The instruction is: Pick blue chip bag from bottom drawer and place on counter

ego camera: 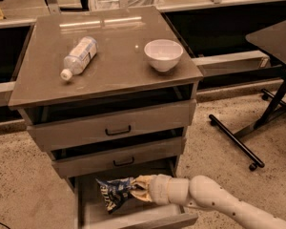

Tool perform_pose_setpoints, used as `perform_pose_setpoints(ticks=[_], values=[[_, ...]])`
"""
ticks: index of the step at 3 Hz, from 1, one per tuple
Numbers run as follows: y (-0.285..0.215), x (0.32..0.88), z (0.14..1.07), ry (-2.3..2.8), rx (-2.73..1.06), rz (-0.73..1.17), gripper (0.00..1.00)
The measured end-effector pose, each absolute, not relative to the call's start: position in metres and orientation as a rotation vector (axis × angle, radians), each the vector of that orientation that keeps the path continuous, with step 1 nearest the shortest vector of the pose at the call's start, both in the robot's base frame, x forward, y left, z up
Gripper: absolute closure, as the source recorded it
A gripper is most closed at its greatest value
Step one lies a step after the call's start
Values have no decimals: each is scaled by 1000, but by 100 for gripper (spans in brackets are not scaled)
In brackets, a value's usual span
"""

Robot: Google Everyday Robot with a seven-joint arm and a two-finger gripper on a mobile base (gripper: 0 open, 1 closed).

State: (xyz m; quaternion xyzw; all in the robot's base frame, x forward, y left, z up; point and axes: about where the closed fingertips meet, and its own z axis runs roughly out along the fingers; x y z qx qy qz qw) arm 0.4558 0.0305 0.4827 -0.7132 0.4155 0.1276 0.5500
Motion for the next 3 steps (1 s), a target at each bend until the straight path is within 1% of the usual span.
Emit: perform_pose_setpoints(ticks=[1, 2, 3], values=[[7, 431, 552, 951, -1728, 184, 100], [-4, 432, 562, 954, -1741, 142, 100], [-24, 459, 601, 915, -1755, 80, 100]])
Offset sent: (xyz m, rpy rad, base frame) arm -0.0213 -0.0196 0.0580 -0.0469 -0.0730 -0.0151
